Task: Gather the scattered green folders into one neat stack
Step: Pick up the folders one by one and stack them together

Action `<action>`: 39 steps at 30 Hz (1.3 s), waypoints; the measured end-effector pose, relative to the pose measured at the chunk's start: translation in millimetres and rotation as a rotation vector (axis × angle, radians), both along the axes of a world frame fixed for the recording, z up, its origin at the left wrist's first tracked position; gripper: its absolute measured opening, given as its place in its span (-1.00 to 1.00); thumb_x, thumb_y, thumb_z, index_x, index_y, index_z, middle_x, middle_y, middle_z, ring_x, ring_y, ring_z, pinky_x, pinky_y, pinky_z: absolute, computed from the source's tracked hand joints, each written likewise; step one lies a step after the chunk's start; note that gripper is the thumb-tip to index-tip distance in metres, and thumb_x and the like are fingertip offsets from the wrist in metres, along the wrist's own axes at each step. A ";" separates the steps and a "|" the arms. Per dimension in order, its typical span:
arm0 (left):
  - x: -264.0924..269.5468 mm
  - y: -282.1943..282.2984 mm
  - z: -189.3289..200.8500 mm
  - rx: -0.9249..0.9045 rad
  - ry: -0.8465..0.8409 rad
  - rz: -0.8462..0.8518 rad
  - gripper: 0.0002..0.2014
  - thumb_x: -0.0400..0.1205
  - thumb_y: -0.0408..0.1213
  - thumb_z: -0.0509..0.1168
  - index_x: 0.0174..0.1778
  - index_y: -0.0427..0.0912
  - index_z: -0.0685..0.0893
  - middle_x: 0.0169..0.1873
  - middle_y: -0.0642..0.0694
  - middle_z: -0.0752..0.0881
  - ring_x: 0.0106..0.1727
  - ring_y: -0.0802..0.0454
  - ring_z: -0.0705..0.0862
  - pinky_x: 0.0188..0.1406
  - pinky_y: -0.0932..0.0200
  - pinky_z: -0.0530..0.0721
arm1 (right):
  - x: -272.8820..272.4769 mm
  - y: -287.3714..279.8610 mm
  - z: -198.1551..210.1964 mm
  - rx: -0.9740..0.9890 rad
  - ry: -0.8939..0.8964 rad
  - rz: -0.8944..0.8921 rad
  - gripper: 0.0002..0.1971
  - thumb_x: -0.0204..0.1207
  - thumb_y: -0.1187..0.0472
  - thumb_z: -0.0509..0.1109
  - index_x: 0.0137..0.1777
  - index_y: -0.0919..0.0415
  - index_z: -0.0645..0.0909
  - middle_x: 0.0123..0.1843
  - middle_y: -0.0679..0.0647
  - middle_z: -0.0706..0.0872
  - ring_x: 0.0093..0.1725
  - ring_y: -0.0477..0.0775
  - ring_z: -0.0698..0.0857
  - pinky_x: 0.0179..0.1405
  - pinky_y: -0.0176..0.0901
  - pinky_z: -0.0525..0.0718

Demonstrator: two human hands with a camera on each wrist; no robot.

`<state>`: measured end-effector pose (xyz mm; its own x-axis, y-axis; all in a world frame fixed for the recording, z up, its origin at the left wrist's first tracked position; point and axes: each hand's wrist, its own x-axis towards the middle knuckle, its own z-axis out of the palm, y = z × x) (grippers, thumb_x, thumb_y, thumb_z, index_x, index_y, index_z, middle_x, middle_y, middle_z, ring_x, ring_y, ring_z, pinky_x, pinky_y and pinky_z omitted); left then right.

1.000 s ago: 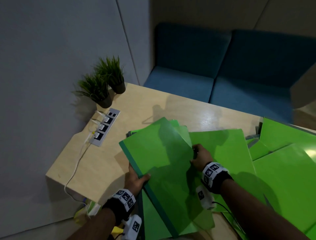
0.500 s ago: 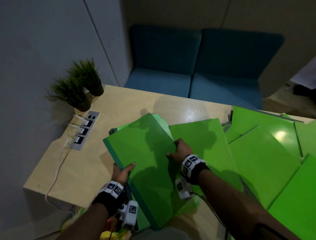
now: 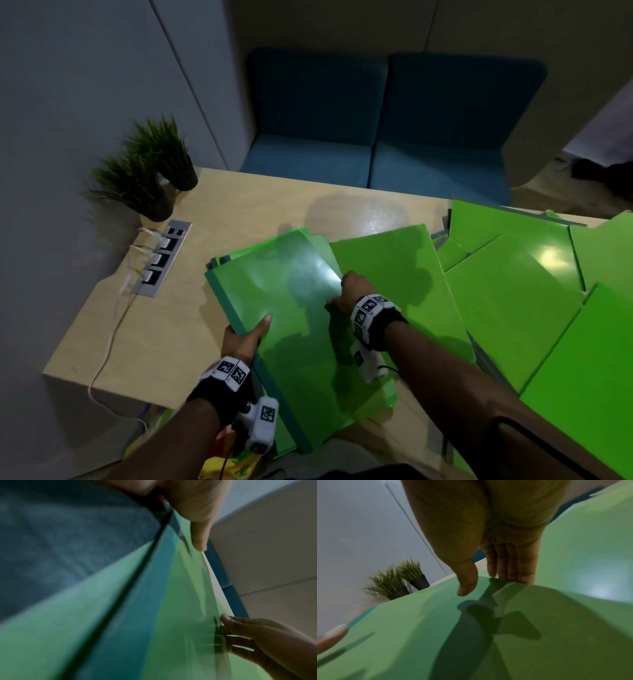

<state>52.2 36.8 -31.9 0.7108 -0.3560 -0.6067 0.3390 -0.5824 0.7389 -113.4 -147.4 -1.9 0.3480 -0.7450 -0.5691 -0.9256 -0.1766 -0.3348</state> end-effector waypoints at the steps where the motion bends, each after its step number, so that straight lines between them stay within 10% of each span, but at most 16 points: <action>1: -1.0 -1.8 0.5 0.012 -0.006 0.003 -0.15 0.25 -0.03 0.67 0.39 -0.33 0.53 0.25 -0.21 0.68 0.28 -0.26 0.65 0.35 -0.09 0.57 | 3.5 2.7 -1.3 0.000 0.001 0.018 -0.31 0.42 -0.10 0.56 0.38 0.30 0.41 0.32 0.22 0.57 0.29 0.22 0.63 0.24 0.00 0.66; 12: 17.3 13.3 9.3 0.034 -0.043 -0.009 -0.31 0.33 -0.18 0.64 0.34 -0.30 0.56 0.20 -0.25 0.71 0.17 -0.26 0.69 0.21 -0.08 0.64 | -43.9 4.6 -15.1 0.039 0.056 0.017 -0.80 0.56 0.20 0.40 0.11 0.27 0.68 0.11 0.20 0.76 0.10 0.23 0.76 0.06 0.02 0.76; 18: 19.3 14.1 5.1 0.105 -0.018 -0.013 -0.13 0.37 -0.17 0.62 0.51 -0.37 0.35 0.39 -0.33 0.57 0.33 -0.35 0.59 0.36 -0.16 0.55 | -34.2 23.4 -19.4 0.028 0.160 0.106 -0.53 0.53 -0.14 0.42 0.15 0.28 0.57 0.08 0.19 0.69 0.04 0.20 0.72 -0.03 -0.06 0.67; 24: 22.5 13.1 3.4 0.074 0.006 -0.028 -0.06 0.28 -0.07 0.65 0.50 -0.29 0.35 0.35 -0.31 0.59 0.28 -0.33 0.62 0.36 -0.19 0.56 | -32.0 17.6 -19.2 0.110 0.142 0.159 -0.47 0.40 0.14 0.58 0.25 0.31 0.42 0.17 0.26 0.67 0.13 0.31 0.71 -0.05 0.04 0.68; 29: 27.2 15.7 14.1 0.013 -0.071 -0.095 -0.27 0.35 -0.23 0.63 0.39 -0.28 0.47 0.22 -0.27 0.66 0.18 -0.23 0.66 0.25 -0.09 0.62 | -12.4 15.9 -25.4 0.226 -0.034 0.056 -0.16 0.19 -0.25 0.59 0.32 0.33 0.51 0.25 0.24 0.66 0.16 0.25 0.72 0.14 0.14 0.74; 39: 19.8 -27.4 66.5 -0.270 0.068 -0.223 -0.77 0.50 -0.28 0.49 0.03 -0.06 0.67 -0.06 -0.05 0.76 -0.03 -0.04 0.72 0.17 -0.07 0.57 | -24.8 1.3 28.7 0.138 -0.654 -0.450 -0.19 0.59 -0.22 0.30 0.69 0.16 0.10 0.64 0.24 0.36 0.57 0.29 0.42 0.51 0.09 0.41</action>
<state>72.0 9.4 34.6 0.5586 -0.6518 -0.5129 0.2792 -0.4345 0.8563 -138.2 -146.0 26.8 0.3260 -0.8309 -0.4510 -0.5070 0.2490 -0.8252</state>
